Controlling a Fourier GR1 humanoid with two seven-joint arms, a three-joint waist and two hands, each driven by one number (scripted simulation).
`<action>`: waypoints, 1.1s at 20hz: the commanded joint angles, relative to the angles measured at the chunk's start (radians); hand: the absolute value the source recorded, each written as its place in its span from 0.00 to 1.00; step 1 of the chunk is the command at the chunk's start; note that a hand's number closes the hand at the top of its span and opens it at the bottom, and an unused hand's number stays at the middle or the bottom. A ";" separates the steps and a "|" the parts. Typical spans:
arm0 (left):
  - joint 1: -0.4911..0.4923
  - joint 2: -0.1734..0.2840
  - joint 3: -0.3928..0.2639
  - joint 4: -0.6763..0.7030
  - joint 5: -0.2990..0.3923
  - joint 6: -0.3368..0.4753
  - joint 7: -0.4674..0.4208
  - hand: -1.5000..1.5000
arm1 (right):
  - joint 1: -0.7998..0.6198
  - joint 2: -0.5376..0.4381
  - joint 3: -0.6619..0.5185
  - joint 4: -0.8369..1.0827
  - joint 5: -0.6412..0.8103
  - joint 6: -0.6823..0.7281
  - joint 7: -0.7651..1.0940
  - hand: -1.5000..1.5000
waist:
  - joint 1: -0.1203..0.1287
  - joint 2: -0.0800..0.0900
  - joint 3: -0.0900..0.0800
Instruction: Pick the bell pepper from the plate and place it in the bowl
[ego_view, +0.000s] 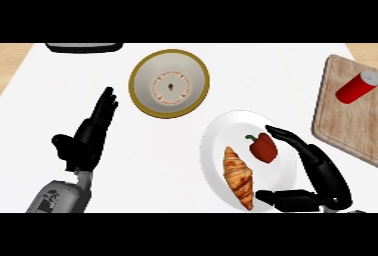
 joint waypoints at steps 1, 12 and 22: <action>-0.034 -0.030 0.007 0.035 -0.034 -0.003 0.022 0.50 | 0.055 -0.048 -0.082 -0.119 0.008 0.010 0.000 0.00 | 0.004 -0.001 -0.002; -0.018 -0.012 0.047 -0.040 -0.029 -0.024 0.066 0.50 | -0.053 -0.228 -0.147 -0.310 0.045 0.107 0.593 0.00 | 0.013 -0.001 -0.003; -0.002 -0.076 0.024 -0.026 -0.082 -0.025 0.034 0.50 | -0.192 -0.145 -0.017 -0.196 0.179 0.212 0.870 0.00 | 0.015 0.000 -0.002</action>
